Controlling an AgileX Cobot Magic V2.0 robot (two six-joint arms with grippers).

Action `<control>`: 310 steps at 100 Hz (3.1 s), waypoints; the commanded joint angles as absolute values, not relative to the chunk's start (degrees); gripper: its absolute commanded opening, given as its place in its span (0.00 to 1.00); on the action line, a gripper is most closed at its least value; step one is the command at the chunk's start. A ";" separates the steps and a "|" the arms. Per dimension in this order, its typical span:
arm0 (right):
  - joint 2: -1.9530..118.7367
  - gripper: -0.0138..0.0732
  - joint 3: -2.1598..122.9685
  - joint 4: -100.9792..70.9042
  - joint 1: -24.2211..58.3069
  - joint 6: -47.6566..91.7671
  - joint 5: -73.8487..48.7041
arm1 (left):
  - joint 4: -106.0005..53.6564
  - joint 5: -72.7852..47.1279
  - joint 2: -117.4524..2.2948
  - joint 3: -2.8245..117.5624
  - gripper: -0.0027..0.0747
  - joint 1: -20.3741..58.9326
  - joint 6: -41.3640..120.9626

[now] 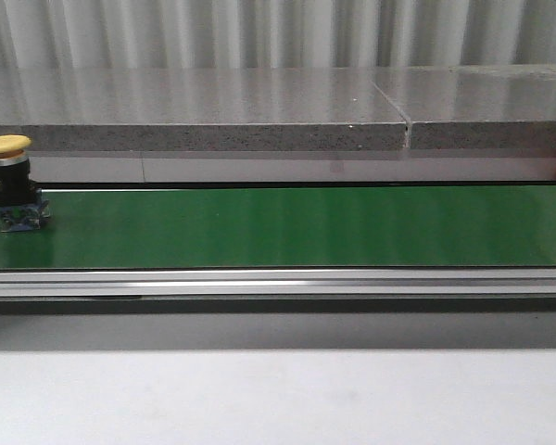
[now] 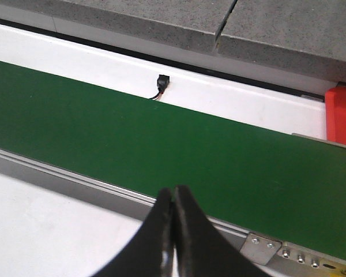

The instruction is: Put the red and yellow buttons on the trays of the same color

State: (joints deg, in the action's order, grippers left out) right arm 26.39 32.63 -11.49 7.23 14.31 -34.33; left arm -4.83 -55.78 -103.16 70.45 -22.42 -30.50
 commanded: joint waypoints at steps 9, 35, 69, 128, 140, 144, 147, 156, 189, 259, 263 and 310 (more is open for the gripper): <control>26.48 0.09 34.21 -11.78 7.16 14.66 -30.41 | -5.57 -54.35 -100.88 71.80 0.39 -22.42 -30.60; 26.48 0.09 34.21 -11.78 7.16 14.66 -30.41 | -5.69 -54.60 -100.40 71.94 0.22 -22.42 -27.21; 26.48 0.09 34.21 -11.78 7.16 14.66 -30.41 | -5.69 -55.77 -94.88 71.94 0.21 -22.42 -18.72; 26.48 0.09 34.21 -11.78 7.16 14.66 -30.41 | -9.60 -62.63 -88.41 75.93 0.21 -21.12 0.93; 26.48 0.09 34.21 -11.78 7.16 14.66 -30.41 | -9.60 -62.72 -88.30 76.61 0.21 -18.87 2.13; 26.48 0.09 34.21 -11.78 7.16 14.66 -30.41 | -9.60 -62.58 -88.30 76.71 0.21 -18.07 3.13; 26.48 0.09 34.21 -11.78 7.16 14.66 -30.41 | -9.47 -62.32 -88.30 76.71 0.21 -17.42 3.58; 26.48 0.09 34.21 -11.78 7.16 14.66 -30.41 | -9.34 -61.64 -88.30 76.71 0.21 -15.51 3.97; 26.48 0.09 34.21 -11.78 7.16 14.66 -30.41 | -9.11 -61.87 -90.52 76.84 0.21 -12.52 5.17; 26.48 0.09 34.21 -11.78 7.16 14.66 -30.41 | -12.81 -56.01 -86.35 78.13 0.73 -8.45 13.18; 26.48 0.09 34.21 -11.78 7.16 14.66 -30.41 | -12.66 -55.30 -85.46 78.13 0.69 -7.55 13.43; 26.48 0.09 34.21 -11.78 7.16 14.66 -30.41 | -12.40 -51.43 -71.80 72.80 0.01 2.41 15.81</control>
State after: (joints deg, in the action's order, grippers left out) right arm 26.39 32.63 -11.49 7.23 14.31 -34.33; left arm -11.22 -54.99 -76.01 72.88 0.88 15.66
